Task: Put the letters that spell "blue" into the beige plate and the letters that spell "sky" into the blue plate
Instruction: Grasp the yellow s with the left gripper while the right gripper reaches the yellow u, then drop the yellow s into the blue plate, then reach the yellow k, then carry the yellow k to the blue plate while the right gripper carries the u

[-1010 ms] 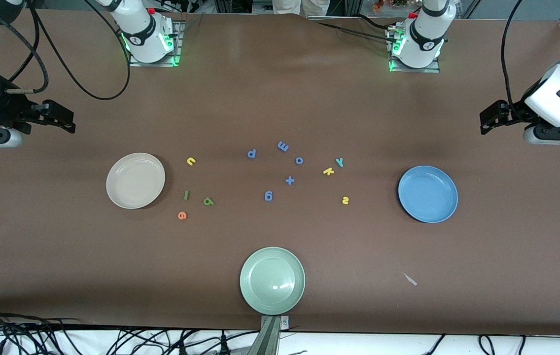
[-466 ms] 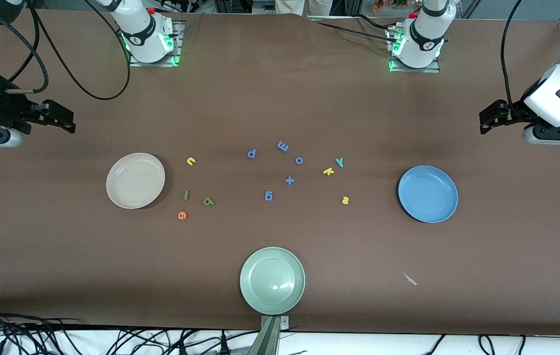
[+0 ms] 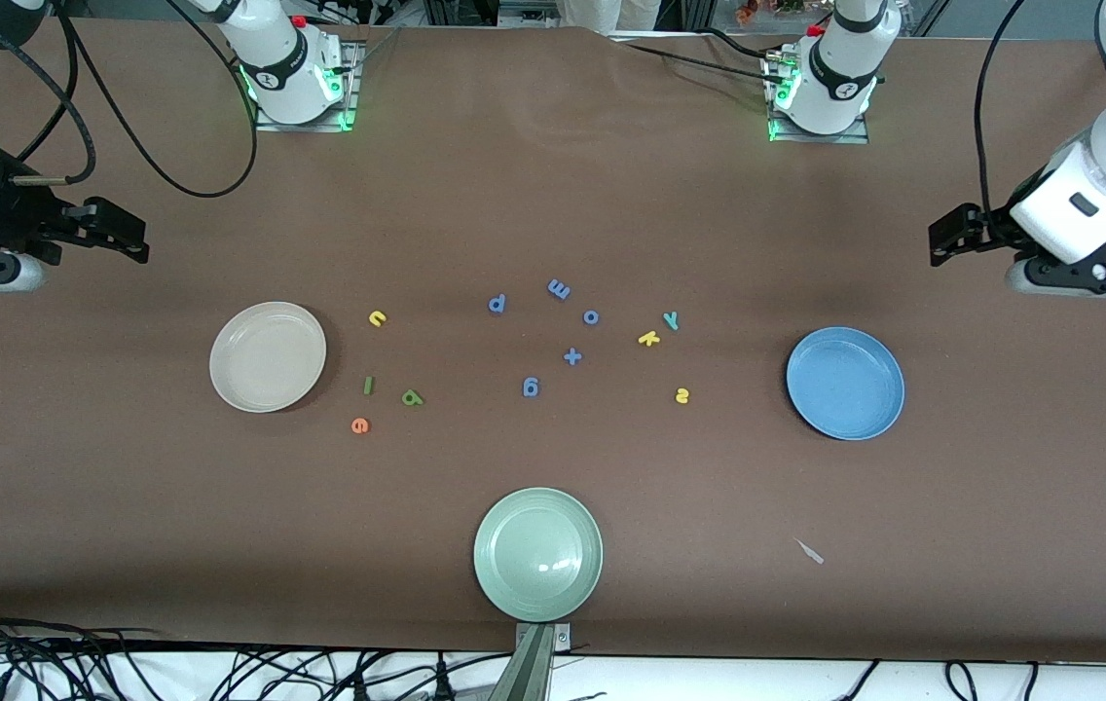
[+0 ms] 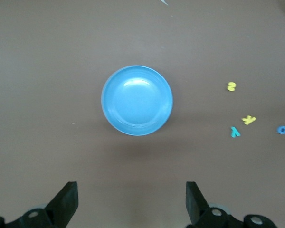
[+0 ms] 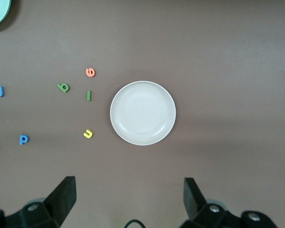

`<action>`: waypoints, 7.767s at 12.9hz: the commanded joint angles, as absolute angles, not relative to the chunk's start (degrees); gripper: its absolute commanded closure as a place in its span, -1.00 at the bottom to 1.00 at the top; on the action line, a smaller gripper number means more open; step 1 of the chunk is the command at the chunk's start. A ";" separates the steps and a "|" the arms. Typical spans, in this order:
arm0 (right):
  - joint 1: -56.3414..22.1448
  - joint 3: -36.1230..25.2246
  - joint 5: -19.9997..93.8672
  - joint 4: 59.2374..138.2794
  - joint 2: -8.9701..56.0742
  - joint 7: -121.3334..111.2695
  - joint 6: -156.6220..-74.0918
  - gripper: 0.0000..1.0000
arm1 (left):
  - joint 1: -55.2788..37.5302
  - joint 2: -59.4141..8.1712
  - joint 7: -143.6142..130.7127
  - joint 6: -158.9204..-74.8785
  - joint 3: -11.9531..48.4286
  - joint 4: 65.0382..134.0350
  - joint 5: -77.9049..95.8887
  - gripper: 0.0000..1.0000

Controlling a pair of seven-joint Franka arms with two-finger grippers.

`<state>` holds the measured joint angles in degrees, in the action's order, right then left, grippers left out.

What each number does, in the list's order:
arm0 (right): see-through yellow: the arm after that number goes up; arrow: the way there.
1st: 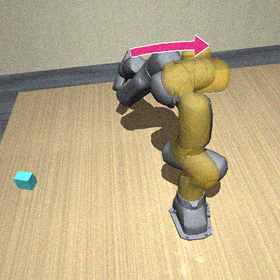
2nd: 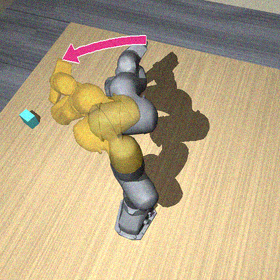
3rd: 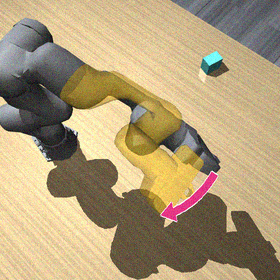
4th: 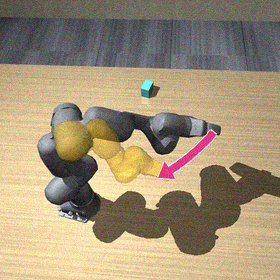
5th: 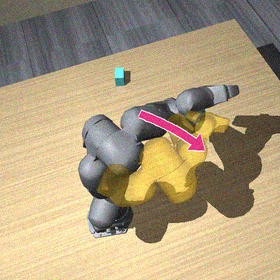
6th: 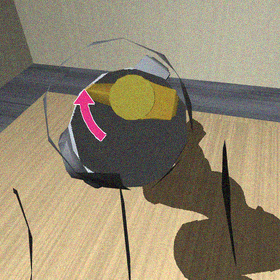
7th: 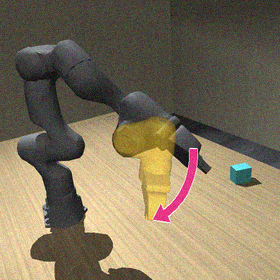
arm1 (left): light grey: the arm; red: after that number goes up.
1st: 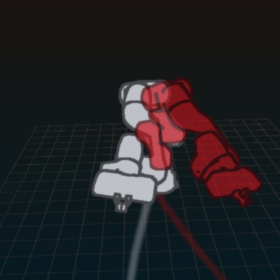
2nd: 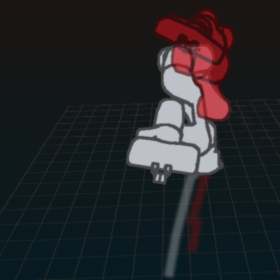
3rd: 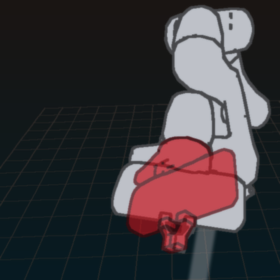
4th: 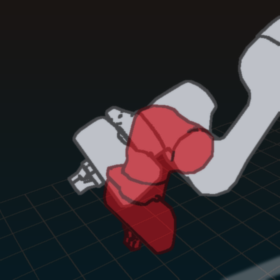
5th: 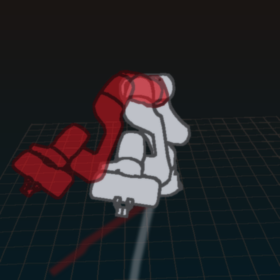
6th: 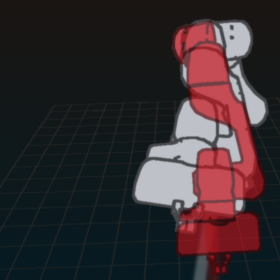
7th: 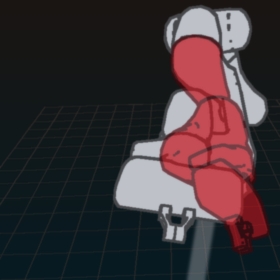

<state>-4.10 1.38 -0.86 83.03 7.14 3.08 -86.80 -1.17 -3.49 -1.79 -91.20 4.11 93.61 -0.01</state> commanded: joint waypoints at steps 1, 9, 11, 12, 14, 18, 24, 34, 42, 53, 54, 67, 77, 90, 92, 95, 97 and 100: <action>-3.69 1.58 -0.35 82.79 6.86 2.99 -86.92 -1.00 | -1.49 -6.40 -0.70 -91.23 4.04 93.25 1.76 -1.00; -3.43 1.58 0.17 82.79 11.95 2.11 -87.10 -1.00 | -13.43 -21.86 -1.76 -96.06 5.10 88.43 2.02 -1.00; -3.51 1.58 0.18 82.79 12.74 2.02 -86.84 -1.00 | -15.99 -26.96 -1.76 -99.03 5.10 87.54 2.11 -1.00; -3.78 1.58 -0.09 82.79 12.74 2.28 -86.84 -1.00 | -17.21 -29.16 -1.76 -102.71 5.10 87.54 2.02 -1.00; -3.96 1.67 0.26 82.88 15.62 2.29 -86.58 -1.00 | -18.63 -33.38 -2.80 -110.09 5.10 87.63 2.11 -1.00; -4.13 2.02 0.35 83.05 17.04 2.11 -86.67 -1.00 | -21.71 -39.98 -11.76 -121.18 4.66 87.80 -0.07 -1.00; -11.06 2.20 1.23 83.67 23.10 8.93 -95.34 -1.00 | -23.91 -45.26 -23.98 -128.58 4.75 88.68 -5.27 -1.00; -10.92 7.89 1.93 116.69 15.65 21.79 -128.56 -1.00 | -23.12 -45.53 -24.17 -131.84 4.92 90.18 -13.45 0.61; -7.91 12.48 1.85 130.17 18.27 26.46 -146.59 -0.99 | -21.02 -39.92 -22.95 -123.16 4.48 89.03 -14.23 1.00; -8.09 13.36 1.58 130.08 24.69 26.81 -154.77 -0.23 | -7.21 -36.74 4.13 -112.50 4.57 95.01 -17.75 0.11; -8.09 13.36 1.58 130.17 24.70 26.81 -154.69 -0.17 | -7.29 -36.91 3.43 -112.50 4.57 94.92 -17.67 -0.99; -8.09 14.58 1.76 130.69 21.98 29.59 -151.26 0.34 | -17.30 -40.16 -7.96 -126.02 18.90 96.24 -11.24 -1.00; -8.00 18.81 1.41 133.24 19.25 35.77 -148.88 -0.33 | -17.49 -40.34 -10.98 -134.74 18.90 103.27 -15.55 0.51; -7.82 17.23 -0.26 134.12 22.15 34.45 -153.90 -0.31 | -4.87 -30.67 6.72 -118.30 18.72 100.72 -15.82 1.00; -7.82 17.23 -0.26 134.30 22.15 34.45 -153.90 -0.15 | 0.59 -31.11 15.26 -118.30 18.72 100.72 -15.73 1.00; -7.82 17.23 -0.35 134.82 22.24 34.45 -154.51 0.10 | 6.05 -32.96 19.93 -118.48 18.72 100.99 -15.82 1.00; -7.82 17.23 -0.35 135.18 22.24 34.10 -154.95 0.31 | 6.68 -33.57 20.65 -118.48 18.72 101.86 -15.82 0.92; -7.82 16.61 -0.35 135.18 21.71 32.26 -154.51 0.52 | 7.47 -33.84 20.48 -118.48 18.72 101.87 -15.73 -0.99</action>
